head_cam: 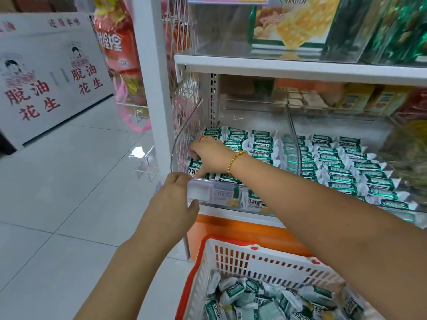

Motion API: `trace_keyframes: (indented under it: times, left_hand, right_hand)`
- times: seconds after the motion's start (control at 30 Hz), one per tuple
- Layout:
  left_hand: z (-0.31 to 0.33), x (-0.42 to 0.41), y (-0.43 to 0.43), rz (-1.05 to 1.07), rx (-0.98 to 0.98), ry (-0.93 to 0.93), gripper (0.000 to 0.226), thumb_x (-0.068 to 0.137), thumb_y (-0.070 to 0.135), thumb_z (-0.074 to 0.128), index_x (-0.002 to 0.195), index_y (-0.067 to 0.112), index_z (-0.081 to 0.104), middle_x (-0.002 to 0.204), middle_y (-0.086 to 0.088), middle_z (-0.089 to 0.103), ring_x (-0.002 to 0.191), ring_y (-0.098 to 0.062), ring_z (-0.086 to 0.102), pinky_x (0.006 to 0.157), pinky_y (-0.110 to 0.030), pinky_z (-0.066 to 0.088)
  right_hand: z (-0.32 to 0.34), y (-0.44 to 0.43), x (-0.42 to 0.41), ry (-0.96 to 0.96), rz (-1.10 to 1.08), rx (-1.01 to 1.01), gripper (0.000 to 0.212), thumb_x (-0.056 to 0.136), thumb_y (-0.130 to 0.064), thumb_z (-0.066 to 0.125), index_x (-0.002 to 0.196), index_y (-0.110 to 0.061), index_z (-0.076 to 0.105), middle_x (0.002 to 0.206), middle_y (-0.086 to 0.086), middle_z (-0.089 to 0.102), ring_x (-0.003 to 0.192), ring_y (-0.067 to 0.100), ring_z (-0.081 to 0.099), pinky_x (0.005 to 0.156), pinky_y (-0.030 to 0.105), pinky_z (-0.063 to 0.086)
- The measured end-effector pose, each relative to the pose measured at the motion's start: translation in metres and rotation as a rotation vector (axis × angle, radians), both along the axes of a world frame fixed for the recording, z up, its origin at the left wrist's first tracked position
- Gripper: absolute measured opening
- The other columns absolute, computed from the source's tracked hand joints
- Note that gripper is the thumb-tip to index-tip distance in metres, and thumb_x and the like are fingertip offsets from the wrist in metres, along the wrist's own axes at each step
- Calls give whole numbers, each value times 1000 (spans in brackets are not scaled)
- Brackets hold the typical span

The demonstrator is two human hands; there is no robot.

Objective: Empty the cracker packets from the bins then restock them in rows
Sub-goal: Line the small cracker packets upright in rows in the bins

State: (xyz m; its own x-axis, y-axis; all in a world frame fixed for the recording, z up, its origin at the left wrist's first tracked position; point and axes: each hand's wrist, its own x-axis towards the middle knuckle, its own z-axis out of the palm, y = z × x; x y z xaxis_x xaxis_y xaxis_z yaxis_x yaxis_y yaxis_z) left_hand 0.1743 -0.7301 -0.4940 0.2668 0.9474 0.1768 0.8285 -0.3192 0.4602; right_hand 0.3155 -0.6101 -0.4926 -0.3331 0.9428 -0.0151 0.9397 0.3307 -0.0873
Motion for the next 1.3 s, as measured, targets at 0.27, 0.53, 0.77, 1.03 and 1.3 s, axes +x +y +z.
trace_keyframes:
  times: [0.27, 0.53, 0.77, 1.03, 1.3]
  left_hand:
    - [-8, 10, -19, -54, 36, -21, 33, 88, 16, 61, 122, 12, 60, 125, -6, 54, 101, -24, 60, 94, -34, 43]
    - [-66, 62, -80, -396, -204, 220, 23, 91, 24, 55, 73, 9, 57, 65, -2, 54, 66, -22, 53, 63, -33, 44]
    - [-157, 79, -137, -597, -719, 392, 20, 88, 20, 57, 71, 11, 55, 70, -12, 52, 63, -18, 46, 56, -27, 36]
    - [-206, 89, -187, -642, -997, 379, 36, 94, 42, 54, 114, 14, 64, 120, -6, 62, 107, -22, 58, 91, -33, 45]
    - [-238, 106, -218, -622, -1028, 473, 56, 88, 54, 56, 129, 15, 55, 128, -5, 55, 115, -22, 53, 93, -30, 41]
  right_hand:
    - [23, -72, 38, 380, 39, 133, 12, 86, -18, 68, 98, -15, 68, 91, -7, 54, 79, 2, 44, 68, 12, 36]
    - [-37, -213, 113, 488, -126, -208, 9, 85, -18, 71, 85, -10, 66, 68, -13, 56, 59, -10, 50, 56, 6, 39]
    - [-154, -280, 169, 186, -338, -730, 19, 88, -22, 68, 100, -8, 65, 95, -5, 59, 89, 14, 57, 79, 29, 44]
    - [-236, -356, 169, -174, -273, -1259, 30, 90, -36, 65, 99, -7, 70, 96, 9, 69, 75, 20, 62, 69, 32, 54]
    - [-252, -382, 168, -91, -346, -1300, 59, 92, -50, 55, 130, -5, 55, 117, 11, 61, 100, 27, 62, 86, 38, 51]
